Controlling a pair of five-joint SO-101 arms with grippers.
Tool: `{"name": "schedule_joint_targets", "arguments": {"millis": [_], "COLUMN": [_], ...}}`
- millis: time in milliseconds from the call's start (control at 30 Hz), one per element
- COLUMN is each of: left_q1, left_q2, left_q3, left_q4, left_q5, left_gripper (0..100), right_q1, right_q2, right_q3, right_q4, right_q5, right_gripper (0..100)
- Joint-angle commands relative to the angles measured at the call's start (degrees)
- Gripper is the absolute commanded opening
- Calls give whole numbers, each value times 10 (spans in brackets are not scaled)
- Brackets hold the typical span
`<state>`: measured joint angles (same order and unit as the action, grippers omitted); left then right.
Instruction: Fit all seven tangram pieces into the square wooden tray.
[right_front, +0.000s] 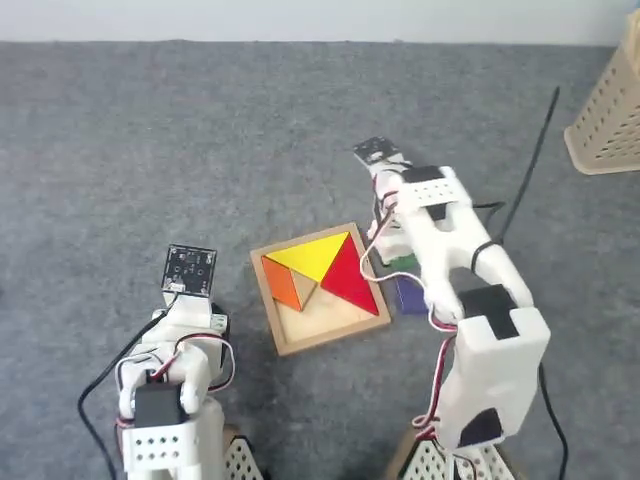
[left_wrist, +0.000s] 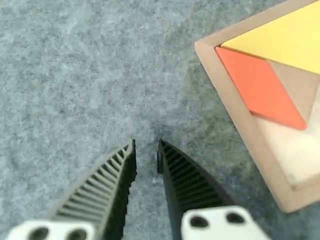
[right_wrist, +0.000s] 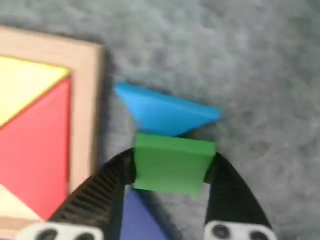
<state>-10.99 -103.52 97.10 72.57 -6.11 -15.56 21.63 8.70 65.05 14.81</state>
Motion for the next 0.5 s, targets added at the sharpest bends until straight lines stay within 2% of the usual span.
{"name": "schedule_joint_targets", "arguments": {"millis": [0,267,467], "left_q1": [1,1,1], "left_q2": [-12,-12,-12], "left_q3": [-6,-6,-6], "left_q4": [0,0,0], "left_q5": [4,4,4], "left_gripper": [71,71,71], "right_q1": [28,-8,-103], "right_q2": [-11,-109,-252], "right_q3": [-25,-11,90], "right_q4": [-7,46,41], "right_q5": [-7,-7,-2], "right_gripper": [64,62,63]}}
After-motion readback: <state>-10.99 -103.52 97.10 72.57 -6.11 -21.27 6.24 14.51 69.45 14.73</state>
